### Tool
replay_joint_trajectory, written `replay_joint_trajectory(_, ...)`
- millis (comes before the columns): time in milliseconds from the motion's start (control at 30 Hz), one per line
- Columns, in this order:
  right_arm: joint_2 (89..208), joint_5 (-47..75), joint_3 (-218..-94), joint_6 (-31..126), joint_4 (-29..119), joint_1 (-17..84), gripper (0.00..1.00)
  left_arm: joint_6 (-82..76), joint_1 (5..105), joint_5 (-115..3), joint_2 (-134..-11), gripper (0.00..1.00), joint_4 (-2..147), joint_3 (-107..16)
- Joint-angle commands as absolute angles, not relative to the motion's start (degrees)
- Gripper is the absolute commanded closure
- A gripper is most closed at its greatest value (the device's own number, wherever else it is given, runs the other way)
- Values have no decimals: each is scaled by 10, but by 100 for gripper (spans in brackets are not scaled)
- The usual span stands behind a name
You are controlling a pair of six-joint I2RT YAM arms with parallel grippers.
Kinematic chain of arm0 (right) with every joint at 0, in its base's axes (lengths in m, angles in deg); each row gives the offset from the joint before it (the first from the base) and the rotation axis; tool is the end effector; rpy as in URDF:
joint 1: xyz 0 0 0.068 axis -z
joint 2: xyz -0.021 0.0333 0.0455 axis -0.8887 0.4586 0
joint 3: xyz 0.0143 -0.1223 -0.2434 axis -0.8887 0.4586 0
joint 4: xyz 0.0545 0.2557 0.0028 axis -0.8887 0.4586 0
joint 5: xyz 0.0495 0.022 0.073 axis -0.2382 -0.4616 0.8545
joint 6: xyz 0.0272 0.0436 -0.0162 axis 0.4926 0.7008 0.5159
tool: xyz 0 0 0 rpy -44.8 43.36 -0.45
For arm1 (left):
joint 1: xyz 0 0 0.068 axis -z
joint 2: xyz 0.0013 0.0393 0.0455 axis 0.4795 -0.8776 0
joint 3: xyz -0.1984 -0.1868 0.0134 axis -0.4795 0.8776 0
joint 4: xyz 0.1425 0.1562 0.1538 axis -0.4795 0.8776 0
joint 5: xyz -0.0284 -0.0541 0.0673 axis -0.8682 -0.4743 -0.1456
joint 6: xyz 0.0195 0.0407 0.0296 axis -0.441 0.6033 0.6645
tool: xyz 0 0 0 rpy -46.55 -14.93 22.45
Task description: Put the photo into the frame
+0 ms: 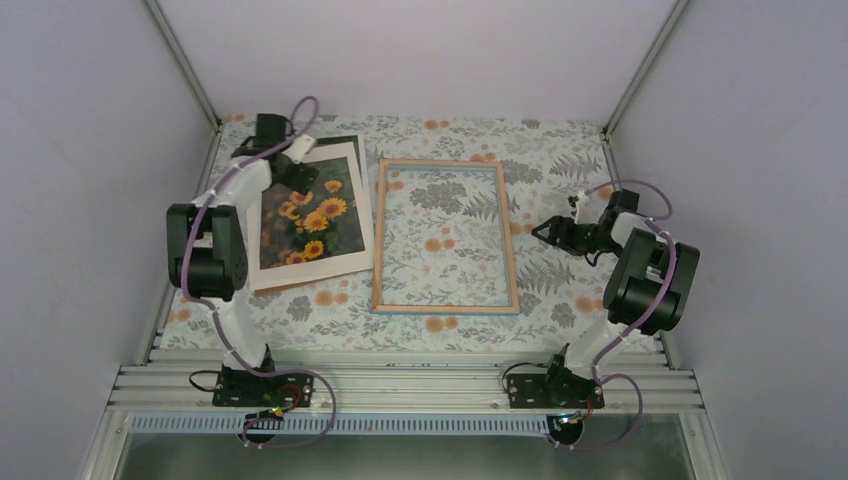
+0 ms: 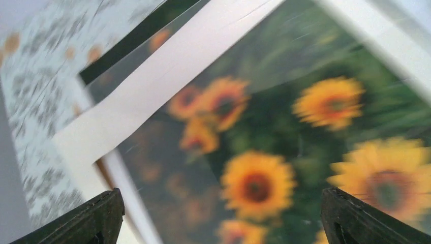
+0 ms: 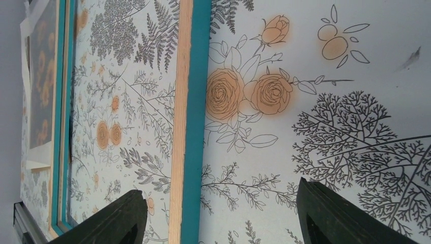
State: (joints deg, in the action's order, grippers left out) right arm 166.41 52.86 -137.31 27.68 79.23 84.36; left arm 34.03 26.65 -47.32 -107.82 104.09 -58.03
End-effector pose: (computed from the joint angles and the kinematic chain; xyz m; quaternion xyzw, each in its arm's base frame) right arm 0.2938 -0.0890 0.1577 0.0240 0.9148 0.3408 0.2155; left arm 0.4218 0.0150 0.2167 0.1899 0.9360 0.0734 0.2873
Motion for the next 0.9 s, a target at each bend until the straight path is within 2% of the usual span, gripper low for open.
replay_joint_trajectory(0, 1647, 529, -1365, 287, 777, 839, 27, 340, 344, -433, -1048, 4, 1017, -532)
replay_joint_trajectory(367, 1642, 526, -1358, 281, 779, 840, 26, 316, 467, -428, -1059, 4, 1004, -466)
replay_joint_trajectory(867, 1654, 524, -1361, 280, 780, 843, 26, 273, 572, -429, -1121, 4, 990, -496)
